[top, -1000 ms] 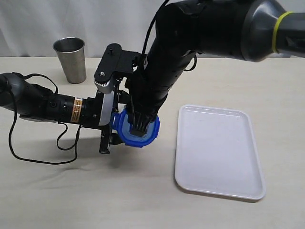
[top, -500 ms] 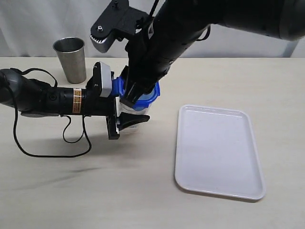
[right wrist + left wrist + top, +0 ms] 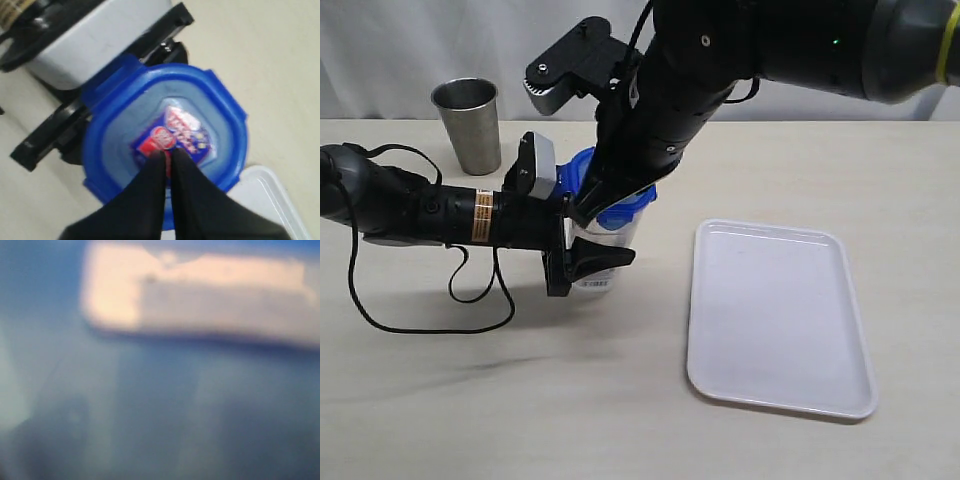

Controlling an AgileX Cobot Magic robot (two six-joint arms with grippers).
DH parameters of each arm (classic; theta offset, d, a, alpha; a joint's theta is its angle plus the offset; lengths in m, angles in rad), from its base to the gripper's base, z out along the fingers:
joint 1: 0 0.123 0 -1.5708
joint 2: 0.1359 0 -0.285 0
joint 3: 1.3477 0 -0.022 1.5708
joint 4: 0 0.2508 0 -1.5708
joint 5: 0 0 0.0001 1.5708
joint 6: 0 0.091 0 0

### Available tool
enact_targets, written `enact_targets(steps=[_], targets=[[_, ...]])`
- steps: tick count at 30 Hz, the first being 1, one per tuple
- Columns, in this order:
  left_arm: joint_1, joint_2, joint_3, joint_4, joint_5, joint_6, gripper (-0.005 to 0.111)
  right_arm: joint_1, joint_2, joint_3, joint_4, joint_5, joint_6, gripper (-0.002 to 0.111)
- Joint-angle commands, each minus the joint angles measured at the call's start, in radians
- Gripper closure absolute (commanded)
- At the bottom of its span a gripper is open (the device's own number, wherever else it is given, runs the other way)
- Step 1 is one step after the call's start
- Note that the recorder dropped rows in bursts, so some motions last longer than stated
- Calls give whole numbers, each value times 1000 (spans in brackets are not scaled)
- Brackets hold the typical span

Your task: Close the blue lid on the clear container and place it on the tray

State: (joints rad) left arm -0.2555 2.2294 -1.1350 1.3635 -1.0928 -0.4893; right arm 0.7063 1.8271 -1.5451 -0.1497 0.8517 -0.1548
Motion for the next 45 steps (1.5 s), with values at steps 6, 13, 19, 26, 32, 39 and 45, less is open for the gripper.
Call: enact_targets(steps=[6,13,19,26,32,39,45], targets=[[0,-14,-6,12,-71,-13,107,-121,46,4,-11,43,65,104],[0,-16,-6,-13,-102,-8,107,-127,48,4,33,55,49,104],[0,-16,-6,-13,-102,-17,107,-127,87,21,105,79,13,104],[0,-16,-6,-11,31,-17,107,-127,79,33,97,67,24,104],[0,-16,-6,-7,134,-17,107,-127,16,32,97,65,43,104],[0,-16,-6,39,132,-14,107,-127,-78,1,193,-15,58,104],[0,-16,-6,109,85,-16,107,-127,-58,1,322,-34,5,104]])
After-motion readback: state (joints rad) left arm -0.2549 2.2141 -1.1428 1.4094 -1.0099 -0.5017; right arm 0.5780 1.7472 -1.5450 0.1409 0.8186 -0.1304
